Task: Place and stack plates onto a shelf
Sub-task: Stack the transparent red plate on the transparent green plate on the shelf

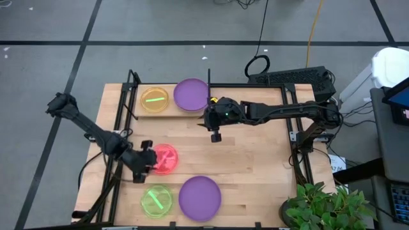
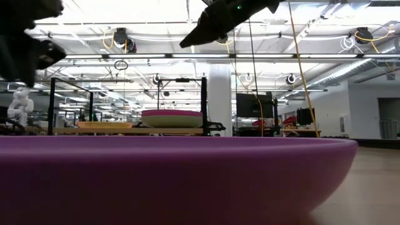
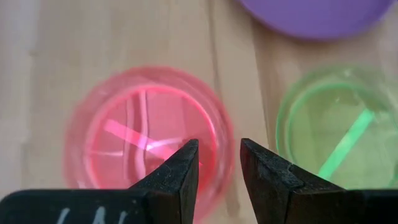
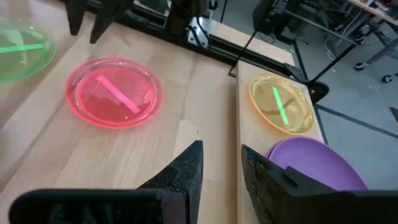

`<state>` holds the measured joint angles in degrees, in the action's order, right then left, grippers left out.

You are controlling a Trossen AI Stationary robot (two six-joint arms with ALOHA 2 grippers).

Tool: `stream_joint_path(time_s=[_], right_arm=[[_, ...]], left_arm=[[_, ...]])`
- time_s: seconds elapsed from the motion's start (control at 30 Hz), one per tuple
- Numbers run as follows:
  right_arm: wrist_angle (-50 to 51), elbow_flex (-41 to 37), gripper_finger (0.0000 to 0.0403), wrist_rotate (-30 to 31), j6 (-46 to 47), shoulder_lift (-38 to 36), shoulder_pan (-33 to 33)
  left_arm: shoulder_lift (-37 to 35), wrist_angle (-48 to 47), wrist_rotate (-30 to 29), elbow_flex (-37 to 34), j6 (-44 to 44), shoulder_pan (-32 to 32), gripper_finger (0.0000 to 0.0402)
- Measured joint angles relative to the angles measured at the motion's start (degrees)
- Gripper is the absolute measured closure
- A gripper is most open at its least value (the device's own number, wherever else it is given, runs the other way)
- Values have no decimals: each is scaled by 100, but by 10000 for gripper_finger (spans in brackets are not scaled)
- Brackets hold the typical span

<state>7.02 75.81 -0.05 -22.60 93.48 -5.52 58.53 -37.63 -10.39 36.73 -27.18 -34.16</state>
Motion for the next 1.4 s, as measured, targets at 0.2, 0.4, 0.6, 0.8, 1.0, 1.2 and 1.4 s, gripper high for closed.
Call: stream_joint_path(time_s=[0.2,0.4,0.6,0.8,1.0,1.2,1.4], right_arm=[[327,0,310,0,93,-1,31],[468,0,310,0,172,-1,152],[465,0,310,0,242,-1,290],[460,0,310,-2,244,-1,443],[440,0,310,0,244,-1,462],[440,0,310,2,238,-1,464],[441,0,310,1,231,-1,451]], left_arm=[[868,-73,-86,0,-629,-589,277],[1463,-89,-83,0,-1147,-1033,253],[1995,-162,-697,0,-1082,-1511,194],[2390,-234,-942,0,-1113,-1771,173],[2614,-255,-1119,26,-1024,-1873,213],[2652,-336,-1522,-12,-668,-1922,276],[2649,-310,-1788,-13,-162,-1868,298]])
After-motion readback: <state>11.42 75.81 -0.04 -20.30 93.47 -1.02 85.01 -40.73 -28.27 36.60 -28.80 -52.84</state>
